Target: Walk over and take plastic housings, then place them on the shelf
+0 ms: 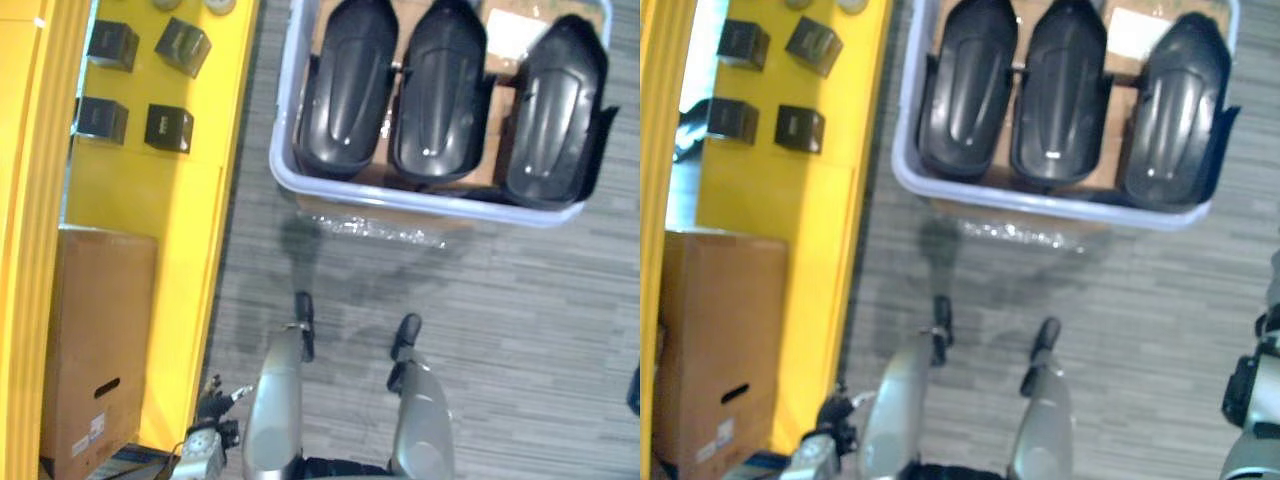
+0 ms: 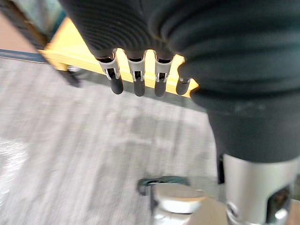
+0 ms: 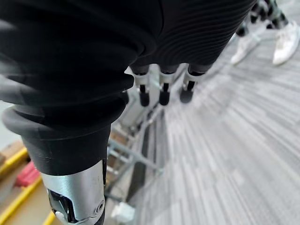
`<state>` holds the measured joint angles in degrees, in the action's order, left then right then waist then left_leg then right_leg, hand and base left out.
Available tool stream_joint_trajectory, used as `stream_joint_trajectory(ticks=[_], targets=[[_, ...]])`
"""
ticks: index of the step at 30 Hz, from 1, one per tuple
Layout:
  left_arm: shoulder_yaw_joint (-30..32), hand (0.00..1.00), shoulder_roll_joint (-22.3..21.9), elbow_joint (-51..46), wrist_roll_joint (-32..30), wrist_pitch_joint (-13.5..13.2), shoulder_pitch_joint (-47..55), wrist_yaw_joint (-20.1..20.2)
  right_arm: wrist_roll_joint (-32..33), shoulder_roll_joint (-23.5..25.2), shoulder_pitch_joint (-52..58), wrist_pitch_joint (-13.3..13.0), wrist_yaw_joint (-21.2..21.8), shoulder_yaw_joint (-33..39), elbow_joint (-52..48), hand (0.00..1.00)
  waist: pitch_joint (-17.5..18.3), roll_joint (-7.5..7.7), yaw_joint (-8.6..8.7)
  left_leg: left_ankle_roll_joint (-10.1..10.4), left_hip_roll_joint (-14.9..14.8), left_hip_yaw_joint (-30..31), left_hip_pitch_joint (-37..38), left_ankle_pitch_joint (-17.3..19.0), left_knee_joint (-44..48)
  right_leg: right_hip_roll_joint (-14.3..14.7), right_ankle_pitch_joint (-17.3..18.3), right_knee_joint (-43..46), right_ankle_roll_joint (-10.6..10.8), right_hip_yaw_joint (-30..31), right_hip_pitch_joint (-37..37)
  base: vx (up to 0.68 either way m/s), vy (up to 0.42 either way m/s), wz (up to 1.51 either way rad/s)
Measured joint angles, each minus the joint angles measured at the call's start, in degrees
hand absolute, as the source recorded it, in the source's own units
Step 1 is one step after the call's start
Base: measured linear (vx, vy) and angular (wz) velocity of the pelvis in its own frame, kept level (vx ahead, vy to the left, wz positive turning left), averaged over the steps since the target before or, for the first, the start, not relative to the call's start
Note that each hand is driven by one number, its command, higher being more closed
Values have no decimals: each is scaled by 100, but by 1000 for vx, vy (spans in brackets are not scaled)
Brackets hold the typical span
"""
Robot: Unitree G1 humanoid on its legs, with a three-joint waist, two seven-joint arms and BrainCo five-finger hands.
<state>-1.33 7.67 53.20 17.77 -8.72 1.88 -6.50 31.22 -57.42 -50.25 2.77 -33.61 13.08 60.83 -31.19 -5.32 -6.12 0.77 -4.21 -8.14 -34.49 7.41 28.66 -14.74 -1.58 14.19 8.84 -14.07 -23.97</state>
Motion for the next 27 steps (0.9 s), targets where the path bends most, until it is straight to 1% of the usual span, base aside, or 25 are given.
stream_joint_trajectory(ticks=[1, 3, 4, 6, 8, 10, 12, 13, 15, 17, 18, 20, 21, 23, 24, 27], targets=[[-4, 0, -64, 0, 36, -18, 0, 85, -6, -92, -32, 1, 2, -49, 54, 0, 10, -116, -3, -1, 48, 95, -53, -1, 25, -24, 4, 43, 4, -21, -33, -4, 5, 8], [-10, 0, -150, -2, 47, -106, 0, 166, -27, -201, -50, 14, -2, -175, 66, 0, 20, -257, -24, 1, 136, 319, -140, 1, 85, -49, 16, 114, 11, -30, -112, -3, 1, 4], [-121, 0, -159, -5, 208, -124, -4, 252, -52, -225, -119, 49, -3, -264, 67, 0, 25, -314, -82, 0, 162, 326, -232, 0, 90, -90, 44, 210, 22, -29, -244, -28, -6, -5], [-179, 0, -175, 1, 246, -122, 3, 304, -60, -225, -140, 125, -5, -364, 86, 0, 49, -350, -105, -4, 188, 344, -323, -22, 94, -124, 86, 315, 35, -31, -374, -32, -16, 4], [-212, 0, -181, 4, 254, -127, 6, 333, -122, -225, -141, 266, -5, -388, 102, 0, 63, -372, -142, 6, 223, 425, -375, -54, 84, -153, 137, 411, 18, -103, -441, -31, -36, 16], [-218, 0, -180, 6, 268, -132, 11, 362, -268, -226, -218, 271, -4, -444, 102, 0, 66, -378, -154, 15, 232, 473, -376, -60, 82, -158, 163, 439, -8, -162, -417, -12, -26, 12], [-227, 0, -183, 9, 306, -149, 11, 443, -466, -242, -340, 269, -2, -521, 101, 0, 80, -401, -204, 17, 265, 482, -379, -71, 59, -200, 199, 490, -2, -171, -439, -1, -13, 9], [-237, 0, -190, 17, 378, -152, 11, 465, -517, -262, -353, 266, -2, -585, 99, 0, 98, -427, -225, 12, 283, 486, -388, -77, 48, -221, 212, 508, 7, -175, -453, 5, -7, 12], [-298, 0, -267, 51, 443, -174, 11, 536, -539, -343, -468, 246, 0, -689, 99, 0, 210, -595, -296, -10, 330, 539, -500, -101, 51, -255, 217, 521, 9, -231, -520, 25, -1, 15], [-346, 0, -311, 145, 445, -240, 11, 550, -732, -344, -499, 138, -4, -832, 75, 0, 273, -686, -364, -11, 336, 577, -556, -114, 67, -257, 222, 522, 1, -272, -551, 37, -7, 7], [-342, 0, -338, 169, 452, -276, 15, 557, -756, -344, -516, 44, -36, -838, 4, 0, 282, -699, -423, -10, 339, 602, -558, -115, 72, -257, 227, 532, -5, -275, -566, 44, -18, -1], [-337, 0, -346, 177, 475, -332, 30, 567, -904, -345, -597, -124, -221, -838, -179, 0, 284, -702, -439, -10, 341, 611, -560, -115, 75, -257, 235, 556, -19, -275, -583, 17, -10, -2], [-336, 0, -346, 180, 476, -350, 31, 581, -1107, -373, -667, -351, -462, -839, -427, 0, 284, -703, -437, -9, 342, 617, -557, -115, 86, -260, 243, 583, -32, -275, -591, 0, 0, 0], [-327, 0, -345, 184, 483, -351, 32, 623, -1302, -445, -689, -528, -637, -865, -673, 0, 285, -704, -436, -7, 346, 621, -555, -112, 92, -271, 257, 622, -33, -282, -599, -19, -13, 2], [-316, 0, -345, 203, 494, -351, 32, 712, -1397, -468, -700, -504, -622, -988, -732, 0, 286, -705, -434, 0, 369, 630, -557, -107, 98, -317, 326, 735, -40, -291, -635, -40, -29, 5], [-316, 0, -345, 205, 494, -354, 31, 740, -1396, -450, -687, -465, -499, -989, -640, 0, 287, -707, -445, -1, 364, 630, -559, -109, 94, -315, 329, 745, -42, -290, -642, -11, -10, 1]])
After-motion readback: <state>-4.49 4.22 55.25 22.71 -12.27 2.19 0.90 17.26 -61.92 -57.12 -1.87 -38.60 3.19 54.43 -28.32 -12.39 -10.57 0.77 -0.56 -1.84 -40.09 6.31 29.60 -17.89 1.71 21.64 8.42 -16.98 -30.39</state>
